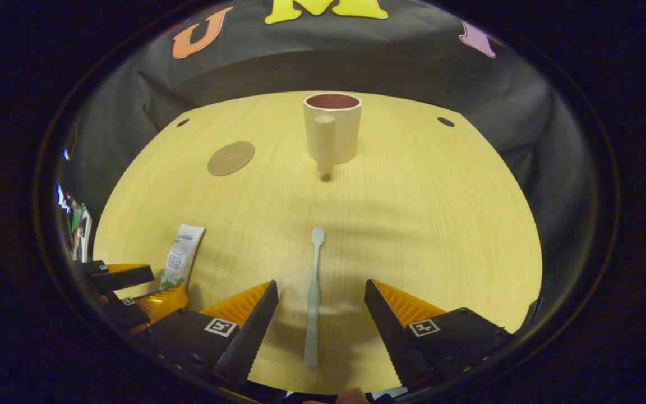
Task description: Put the toothbrush and toothpaste on the desktop into the cup, then pick up the cup and place it on the coaster on the desktop.
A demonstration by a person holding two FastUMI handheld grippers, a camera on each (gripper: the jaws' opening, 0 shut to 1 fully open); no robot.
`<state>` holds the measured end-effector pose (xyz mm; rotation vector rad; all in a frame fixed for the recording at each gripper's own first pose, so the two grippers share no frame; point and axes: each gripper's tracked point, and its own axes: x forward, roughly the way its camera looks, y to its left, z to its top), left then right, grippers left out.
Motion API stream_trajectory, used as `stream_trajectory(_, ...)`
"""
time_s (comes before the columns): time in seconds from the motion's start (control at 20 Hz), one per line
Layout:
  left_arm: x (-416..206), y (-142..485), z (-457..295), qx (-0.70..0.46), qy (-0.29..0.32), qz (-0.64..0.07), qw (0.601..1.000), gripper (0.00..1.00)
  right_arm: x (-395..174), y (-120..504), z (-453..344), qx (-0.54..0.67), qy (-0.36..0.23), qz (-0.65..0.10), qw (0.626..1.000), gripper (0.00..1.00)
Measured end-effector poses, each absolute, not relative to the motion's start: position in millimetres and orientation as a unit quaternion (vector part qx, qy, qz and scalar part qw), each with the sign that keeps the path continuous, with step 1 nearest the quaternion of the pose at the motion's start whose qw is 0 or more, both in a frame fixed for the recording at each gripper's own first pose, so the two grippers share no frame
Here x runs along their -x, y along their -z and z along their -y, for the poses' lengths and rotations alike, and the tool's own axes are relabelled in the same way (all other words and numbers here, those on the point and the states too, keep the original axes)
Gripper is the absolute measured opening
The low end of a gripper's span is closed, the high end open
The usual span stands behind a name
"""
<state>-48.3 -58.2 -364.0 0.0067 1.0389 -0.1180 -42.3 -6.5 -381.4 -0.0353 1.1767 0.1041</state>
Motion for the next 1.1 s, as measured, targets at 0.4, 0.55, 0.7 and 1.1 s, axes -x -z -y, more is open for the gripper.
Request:
stream_trajectory(0.4,44.8,371.2,59.8,-0.001,0.052,-0.505,0.861,0.98,42.8,400.8,3.4,0.022,-0.052,-0.573,0.817,0.79)
stream_trajectory(0.55,40.6,374.7,63.6,-0.003,0.052,-0.512,0.857,0.98,39.1,403.0,-1.2,0.014,-0.06,-0.576,0.815,0.62)
stream_trajectory(0.7,35.1,372.7,67.6,-0.013,0.049,-0.515,0.856,0.97,37.0,402.7,-3.6,0.01,-0.065,-0.579,0.813,0.38)
stream_trajectory(1.1,10.0,345.4,81.0,-0.032,0.053,-0.515,0.855,0.72,36.6,402.0,-3.8,0.001,-0.067,-0.581,0.811,0.06)
